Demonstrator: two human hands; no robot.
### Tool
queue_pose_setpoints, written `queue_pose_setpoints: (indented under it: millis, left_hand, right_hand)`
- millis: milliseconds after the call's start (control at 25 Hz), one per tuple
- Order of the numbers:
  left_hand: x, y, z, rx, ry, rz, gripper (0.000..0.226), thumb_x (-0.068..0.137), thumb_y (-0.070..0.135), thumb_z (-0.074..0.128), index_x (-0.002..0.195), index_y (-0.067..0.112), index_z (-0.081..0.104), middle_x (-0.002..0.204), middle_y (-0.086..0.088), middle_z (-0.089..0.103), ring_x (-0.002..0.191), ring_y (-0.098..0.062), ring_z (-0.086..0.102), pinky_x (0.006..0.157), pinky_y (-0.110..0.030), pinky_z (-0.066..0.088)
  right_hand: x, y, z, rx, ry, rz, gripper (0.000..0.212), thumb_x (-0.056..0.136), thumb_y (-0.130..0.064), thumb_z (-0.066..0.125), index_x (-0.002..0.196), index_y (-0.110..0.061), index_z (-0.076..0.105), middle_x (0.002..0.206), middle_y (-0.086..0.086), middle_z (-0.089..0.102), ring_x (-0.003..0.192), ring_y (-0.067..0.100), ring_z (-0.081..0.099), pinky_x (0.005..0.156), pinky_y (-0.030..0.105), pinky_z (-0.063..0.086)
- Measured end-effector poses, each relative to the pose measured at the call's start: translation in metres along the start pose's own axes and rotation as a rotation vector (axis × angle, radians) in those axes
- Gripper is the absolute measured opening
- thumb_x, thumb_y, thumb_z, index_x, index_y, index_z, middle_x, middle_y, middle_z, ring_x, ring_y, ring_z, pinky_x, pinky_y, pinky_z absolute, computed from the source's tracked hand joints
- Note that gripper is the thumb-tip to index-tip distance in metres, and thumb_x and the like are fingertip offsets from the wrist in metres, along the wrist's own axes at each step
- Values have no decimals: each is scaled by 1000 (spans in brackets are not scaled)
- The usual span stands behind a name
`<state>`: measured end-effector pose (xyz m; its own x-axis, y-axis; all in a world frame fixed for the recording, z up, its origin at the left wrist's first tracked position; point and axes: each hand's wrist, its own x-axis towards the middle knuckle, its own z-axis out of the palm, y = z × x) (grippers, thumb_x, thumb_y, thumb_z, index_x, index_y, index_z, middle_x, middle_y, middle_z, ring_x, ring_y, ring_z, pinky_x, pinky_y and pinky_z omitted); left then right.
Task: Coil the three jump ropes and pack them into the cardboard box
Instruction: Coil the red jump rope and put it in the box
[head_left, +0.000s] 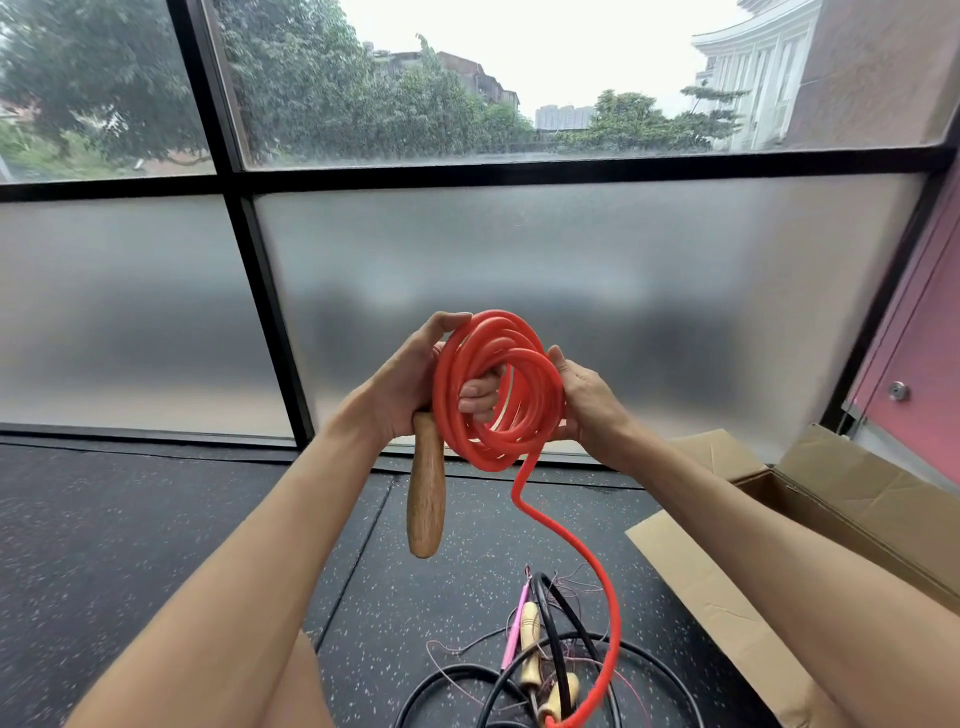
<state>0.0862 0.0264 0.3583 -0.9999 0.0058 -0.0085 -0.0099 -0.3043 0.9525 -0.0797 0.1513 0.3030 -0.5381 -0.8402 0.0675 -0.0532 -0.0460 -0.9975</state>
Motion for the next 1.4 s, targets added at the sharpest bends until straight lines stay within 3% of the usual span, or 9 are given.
queue_pose_setpoints:
  millis: [120, 280, 560, 760, 880, 1000, 1120, 1280, 1400]
  left_hand:
    - [0, 5, -1, -96, 29, 89, 62, 97, 63, 30, 95, 5, 52, 53, -4, 46, 47, -15, 47, 58, -29, 45]
    - [5, 8, -5, -209, 124, 217, 63, 99, 60, 33, 94, 1, 57, 59, -4, 49, 53, -15, 50, 63, -30, 49]
    - [8, 7, -7, -213, 377, 397, 51, 99, 57, 43, 101, 7, 56, 74, -6, 59, 68, -21, 59, 75, -34, 53]
    - [10, 7, -14, -159, 547, 454, 54, 98, 58, 48, 106, 6, 59, 87, -12, 68, 80, -25, 67, 80, -40, 58]
    - [9, 7, -15, -143, 567, 476, 51, 97, 51, 53, 108, 2, 60, 92, -14, 69, 83, -28, 70, 81, -43, 58]
    - [7, 9, -14, -164, 591, 486, 49, 97, 46, 58, 116, 0, 55, 92, -13, 69, 84, -29, 70, 81, -42, 58]
    - [8, 12, -11, -148, 718, 565, 39, 96, 39, 62, 107, 2, 57, 84, -12, 70, 75, -30, 71, 81, -45, 60]
    - [5, 14, -18, 1, 963, 640, 31, 94, 38, 66, 89, 8, 60, 76, -11, 69, 63, -26, 70, 71, -42, 60]
    - [4, 10, -34, 233, 1139, 681, 41, 94, 38, 67, 104, -1, 57, 78, -12, 68, 58, -21, 70, 59, -33, 57]
  right_hand:
    - [-7, 6, 5, 103, -139, 113, 45, 106, -43, 39, 103, -3, 58, 79, 21, 63, 65, 33, 67, 72, 58, 60]
    - [-10, 14, 12, 183, -201, 205, 51, 103, -50, 35, 92, -3, 51, 71, 23, 61, 65, 37, 67, 75, 56, 58]
    - [-7, 18, 4, 84, -346, 319, 70, 95, -67, 31, 98, -2, 55, 88, 27, 68, 86, 41, 71, 87, 54, 55]
    - [-10, 30, 6, 25, -534, 345, 68, 97, -65, 35, 115, -2, 52, 121, 35, 62, 113, 52, 61, 100, 63, 47]
    - [-10, 34, 11, -40, -537, 344, 72, 94, -69, 34, 113, -1, 53, 102, 30, 68, 100, 44, 67, 101, 60, 48]
    - [-11, 34, 17, -34, -488, 355, 72, 87, -75, 35, 96, -6, 55, 68, 9, 52, 68, 26, 57, 84, 54, 57]
    - [-15, 33, 19, -41, -517, 385, 63, 92, -70, 39, 92, -8, 54, 65, 6, 48, 62, 23, 53, 72, 45, 58]
    - [-25, 42, 16, -308, -568, 416, 30, 100, -37, 55, 92, -9, 49, 67, 5, 50, 60, 20, 54, 74, 41, 57]
    - [-28, 37, 19, -411, -537, 397, 20, 100, -25, 59, 96, -7, 51, 73, 6, 53, 64, 18, 56, 72, 37, 58]
